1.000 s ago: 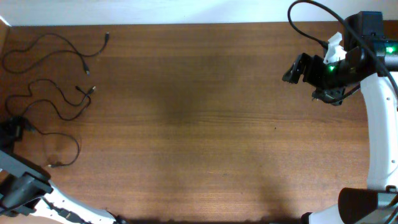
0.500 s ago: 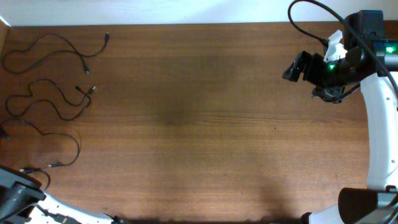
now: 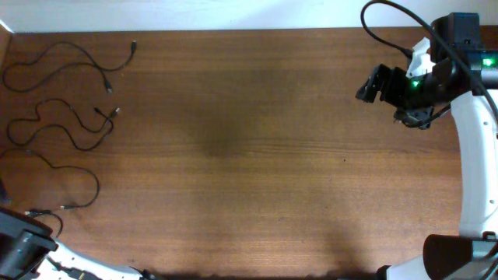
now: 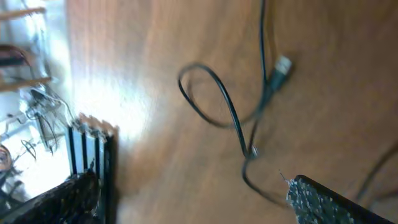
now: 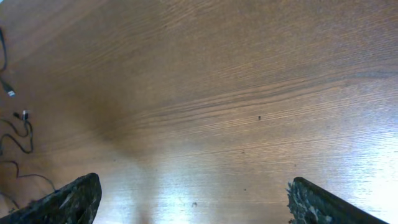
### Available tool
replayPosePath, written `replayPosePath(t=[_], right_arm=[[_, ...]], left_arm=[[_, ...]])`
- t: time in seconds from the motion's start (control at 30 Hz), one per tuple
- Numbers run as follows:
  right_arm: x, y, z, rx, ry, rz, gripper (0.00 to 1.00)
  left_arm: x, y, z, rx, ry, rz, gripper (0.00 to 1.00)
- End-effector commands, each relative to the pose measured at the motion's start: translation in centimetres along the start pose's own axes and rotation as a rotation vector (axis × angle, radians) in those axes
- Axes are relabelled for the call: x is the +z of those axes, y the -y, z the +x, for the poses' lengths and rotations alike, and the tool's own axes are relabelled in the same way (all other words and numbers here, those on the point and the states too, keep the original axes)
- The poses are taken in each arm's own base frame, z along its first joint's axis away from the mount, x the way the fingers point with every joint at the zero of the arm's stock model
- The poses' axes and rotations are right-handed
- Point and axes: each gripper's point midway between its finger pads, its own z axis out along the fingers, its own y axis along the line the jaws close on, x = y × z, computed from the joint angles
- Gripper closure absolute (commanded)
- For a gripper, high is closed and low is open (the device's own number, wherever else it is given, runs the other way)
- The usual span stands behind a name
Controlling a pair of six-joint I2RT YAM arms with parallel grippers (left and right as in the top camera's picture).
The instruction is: Untangle cables
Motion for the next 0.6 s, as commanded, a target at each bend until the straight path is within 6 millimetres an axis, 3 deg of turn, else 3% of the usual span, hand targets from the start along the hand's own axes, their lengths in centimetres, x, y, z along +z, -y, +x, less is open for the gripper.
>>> replayPosePath(t=[0.0,0.07,0.13,0.2,0.37,0.43,0.47,0.5,0.57], right_arm=[[0.1,0.0,-0.2,-0.019,0.005,0.011,0.04],[0.3,0.1,0.0,-0.016,-0.002,0.009,0.04],[0.6,0.2,0.2,-0.013,-0.013,0.01,0.04],[0.8,0.4,0.4,-0.009,-0.023,0.014,0.04],[1.0,0.4,0.2,-0.007,-0.018,0.012,0.04],[1.0,0.4,0.2,-0.007,-0.018,0.012,0.04],[1.0,0.4,0.2,-0.007,-0.018,0.012,0.04],[1.0,0.4,0.2,-0.007,-0.018,0.012,0.04],[1.0,0.4,0.2,-0.008,-0.018,0.012,0.04]], left_arm=[[1.6,-0.7,-0.2,-0.02,0.023,-0.04,0.01],[3.4,0.9,1.1,-0.008,-0.061,0.032,0.02],[5.1,4.0,1.9,0.1,-0.118,0.182,0.05],[6.1,4.5,2.1,0.106,-0.126,0.201,0.09],[6.1,5.9,1.4,0.109,-0.1,0.261,0.54],[5.5,7.3,2.2,0.125,-0.147,0.349,0.83],[5.3,7.9,2.5,0.127,-0.165,0.383,0.92],[5.0,8.4,2.7,0.13,-0.181,0.413,1.0],[4.6,9.1,2.9,0.134,-0.197,0.455,1.0]])
